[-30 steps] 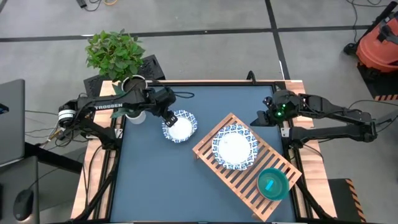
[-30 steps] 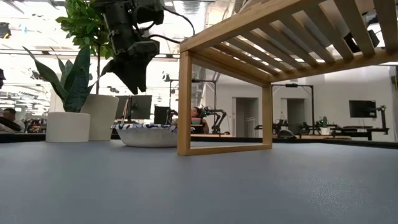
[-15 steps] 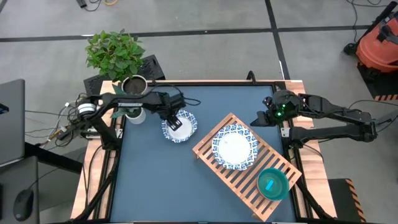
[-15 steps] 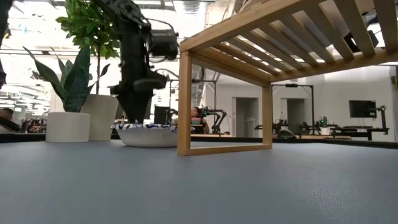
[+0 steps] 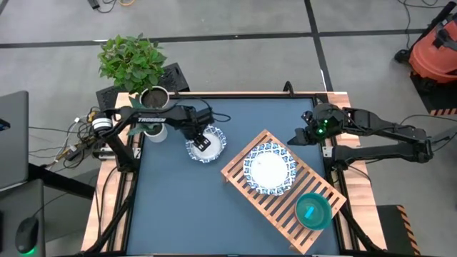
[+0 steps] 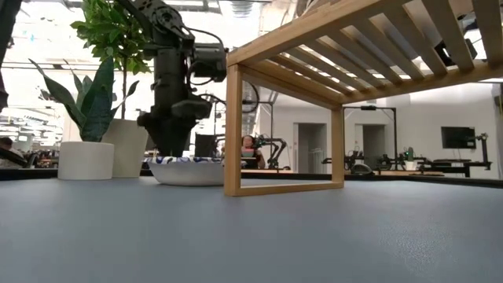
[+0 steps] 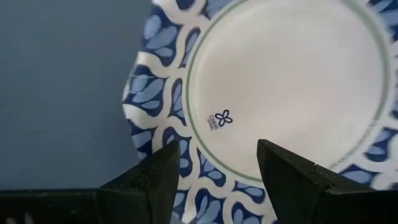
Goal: Place and stack bowls onto a shelf
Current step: Stack the large white bowl on top of the large white bowl on the shelf
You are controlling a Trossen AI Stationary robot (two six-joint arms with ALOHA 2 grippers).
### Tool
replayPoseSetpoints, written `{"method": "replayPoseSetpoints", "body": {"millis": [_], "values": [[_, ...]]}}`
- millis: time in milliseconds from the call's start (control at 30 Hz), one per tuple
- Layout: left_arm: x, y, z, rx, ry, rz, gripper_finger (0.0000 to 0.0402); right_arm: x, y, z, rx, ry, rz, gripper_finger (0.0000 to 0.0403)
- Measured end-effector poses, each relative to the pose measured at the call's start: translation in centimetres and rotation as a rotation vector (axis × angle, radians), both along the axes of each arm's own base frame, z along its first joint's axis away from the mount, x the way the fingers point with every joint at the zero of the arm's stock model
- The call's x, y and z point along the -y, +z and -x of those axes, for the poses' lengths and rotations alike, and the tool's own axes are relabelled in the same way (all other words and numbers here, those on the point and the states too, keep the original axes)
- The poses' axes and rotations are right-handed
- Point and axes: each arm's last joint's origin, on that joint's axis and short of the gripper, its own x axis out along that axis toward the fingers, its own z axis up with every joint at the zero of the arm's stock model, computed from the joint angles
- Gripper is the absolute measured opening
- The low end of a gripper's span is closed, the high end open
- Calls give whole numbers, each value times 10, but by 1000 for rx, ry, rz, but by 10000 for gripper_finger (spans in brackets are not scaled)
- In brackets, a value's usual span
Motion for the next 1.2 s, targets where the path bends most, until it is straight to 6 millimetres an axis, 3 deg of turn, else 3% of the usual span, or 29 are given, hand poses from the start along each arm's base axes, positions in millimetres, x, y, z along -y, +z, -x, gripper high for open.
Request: {"method": "replayPoseSetpoints", "body": {"millis": [267, 767, 900, 1133, 1200], "values": [[-3, 19, 6, -3, 51, -136, 199, 0, 0, 0, -2, 2, 24, 164], [-17, -18, 25, 23, 100, 108, 193, 0, 0, 0, -1, 0, 23, 164], [-16, -16, 23, 36, 101, 114, 152, 0, 0, 0, -2, 0, 22, 164], [-11, -9, 16, 67, 71, 133, 22, 1, 0, 0, -3, 2, 31, 164], [-9, -8, 15, 66, 65, 135, 9, 1, 0, 1, -3, -7, 40, 164]]}}
